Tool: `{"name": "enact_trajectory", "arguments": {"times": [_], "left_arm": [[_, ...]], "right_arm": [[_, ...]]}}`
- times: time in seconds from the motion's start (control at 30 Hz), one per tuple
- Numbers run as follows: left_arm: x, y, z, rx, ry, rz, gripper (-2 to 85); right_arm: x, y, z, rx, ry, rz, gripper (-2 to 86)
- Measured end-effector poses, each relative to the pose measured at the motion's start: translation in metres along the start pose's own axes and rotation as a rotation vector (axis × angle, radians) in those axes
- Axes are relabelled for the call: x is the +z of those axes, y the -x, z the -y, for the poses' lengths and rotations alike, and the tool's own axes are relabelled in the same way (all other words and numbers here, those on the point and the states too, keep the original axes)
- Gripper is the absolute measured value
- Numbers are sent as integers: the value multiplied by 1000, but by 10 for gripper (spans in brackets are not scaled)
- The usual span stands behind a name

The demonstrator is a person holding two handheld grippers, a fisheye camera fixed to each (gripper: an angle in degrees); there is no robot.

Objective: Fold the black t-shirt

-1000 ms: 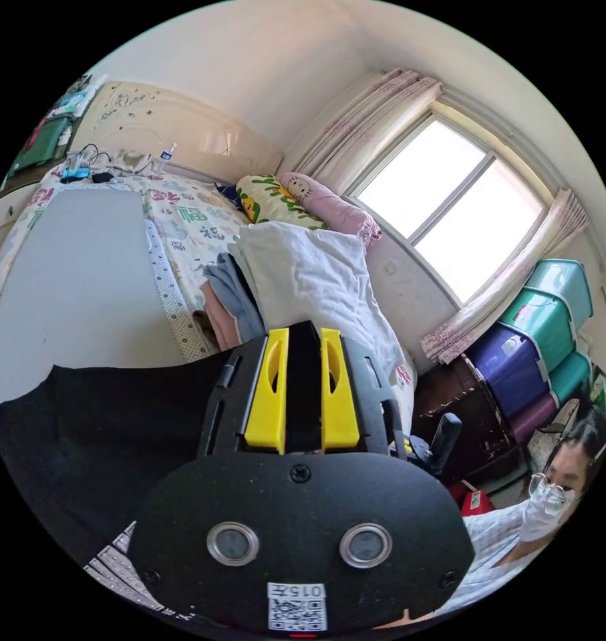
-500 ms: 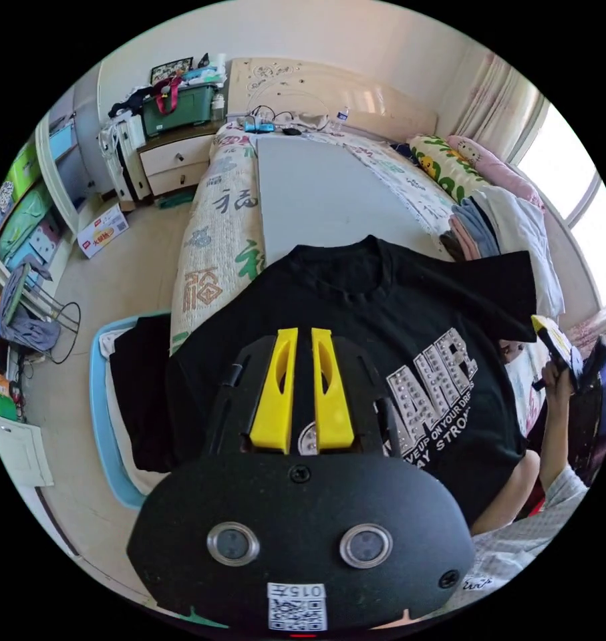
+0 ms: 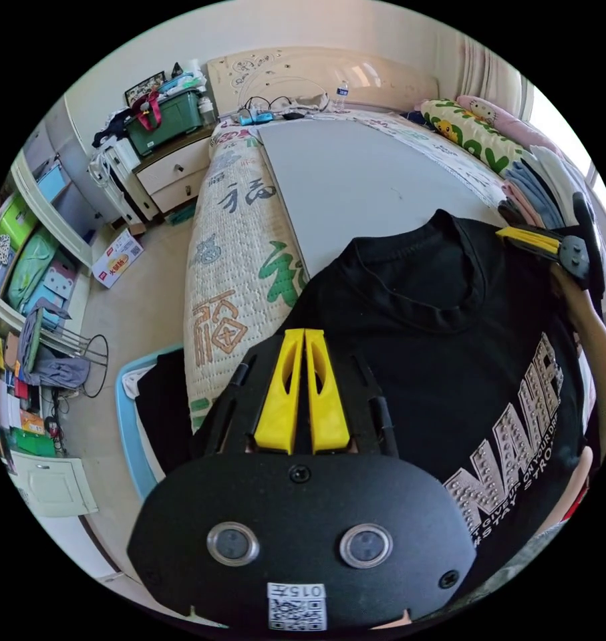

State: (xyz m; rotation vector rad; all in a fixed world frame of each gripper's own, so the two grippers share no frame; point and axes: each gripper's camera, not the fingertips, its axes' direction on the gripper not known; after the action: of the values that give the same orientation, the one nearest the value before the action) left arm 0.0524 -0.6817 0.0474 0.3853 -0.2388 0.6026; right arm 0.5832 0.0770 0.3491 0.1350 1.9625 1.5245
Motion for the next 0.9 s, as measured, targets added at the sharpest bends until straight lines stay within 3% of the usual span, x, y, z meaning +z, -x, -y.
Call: {"name": "enact_trajectory", "arguments": {"times": [0.27, 0.4, 0.5, 0.63, 0.77, 0.9], "left_arm": [[23, 29, 0, -50, -27, -88, -5], [13, 37, -16, -80, -47, -94, 11], [-28, 49, -56, -91, -157, -142, 49], [-109, 62, -163, -141, -306, -299, 92], [-164, 63, -294, -223, -345, -451, 93], [-191, 47, -388, -281, -367, -470, 93]], "right_arm": [[21, -16, 51, 8, 51, -56, -8], [-7, -48, 26, 96, 42, -15, -10], [-75, -86, -52, 113, -109, 155, -9], [-172, -130, -228, 77, -223, 361, 2], [-199, -172, -414, 163, -132, 484, 86], [-179, -205, -523, 277, -23, 530, 108]]}}
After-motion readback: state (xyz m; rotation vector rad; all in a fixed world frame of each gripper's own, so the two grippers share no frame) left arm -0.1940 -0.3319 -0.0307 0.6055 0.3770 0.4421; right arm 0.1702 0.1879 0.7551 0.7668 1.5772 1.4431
